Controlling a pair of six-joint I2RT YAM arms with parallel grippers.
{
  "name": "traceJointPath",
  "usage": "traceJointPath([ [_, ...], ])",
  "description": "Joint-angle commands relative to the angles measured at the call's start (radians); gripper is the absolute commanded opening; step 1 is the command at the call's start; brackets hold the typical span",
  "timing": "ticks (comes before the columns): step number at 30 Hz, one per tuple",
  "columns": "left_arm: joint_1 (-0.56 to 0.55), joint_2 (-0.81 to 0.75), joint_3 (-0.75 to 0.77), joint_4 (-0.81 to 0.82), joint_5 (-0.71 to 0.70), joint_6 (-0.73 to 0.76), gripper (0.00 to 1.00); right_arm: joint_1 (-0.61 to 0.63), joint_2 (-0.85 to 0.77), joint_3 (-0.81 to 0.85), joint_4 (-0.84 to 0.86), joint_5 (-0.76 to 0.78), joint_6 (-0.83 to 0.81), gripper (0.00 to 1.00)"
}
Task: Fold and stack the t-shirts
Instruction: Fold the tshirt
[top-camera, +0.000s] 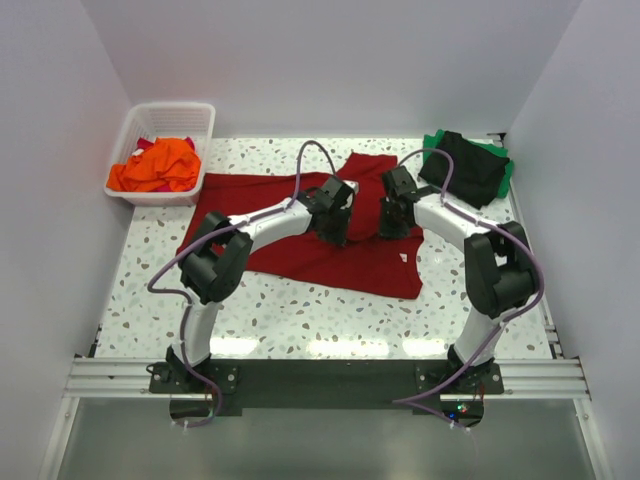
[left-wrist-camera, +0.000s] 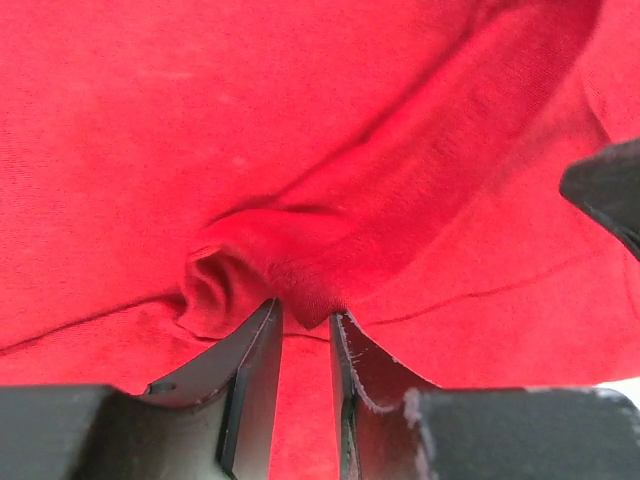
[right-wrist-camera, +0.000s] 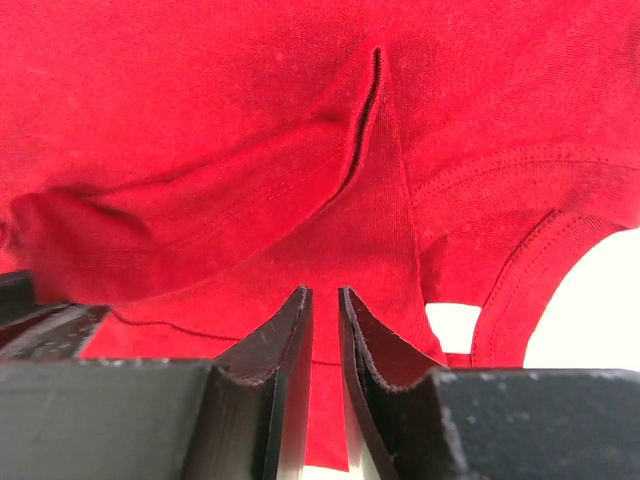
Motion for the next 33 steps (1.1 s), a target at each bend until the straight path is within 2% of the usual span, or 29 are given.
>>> traceJointPath([
  [1,0.001,-0.013,0.046,0.026,-0.098,-0.052,0.31,0.004,0.031,0.037,0.027,-0.015,-0.02,0.2],
  [11,0.027,-0.031,0.027,0.112,-0.287,-0.137,0.31,0.004,0.047,0.073,0.036,-0.012,-0.03,0.19],
  [20,0.036,0.027,0.067,0.103,-0.382,-0.148,0.3,0.006,0.189,0.181,0.051,-0.019,-0.033,0.15],
  [29,0.059,-0.137,-0.026,0.13,-0.496,-0.152,0.31,0.006,0.22,0.228,0.093,-0.003,-0.043,0.14],
  [33,0.07,-0.177,-0.045,0.114,-0.504,-0.148,0.32,0.004,0.258,0.284,0.108,-0.014,-0.045,0.13],
])
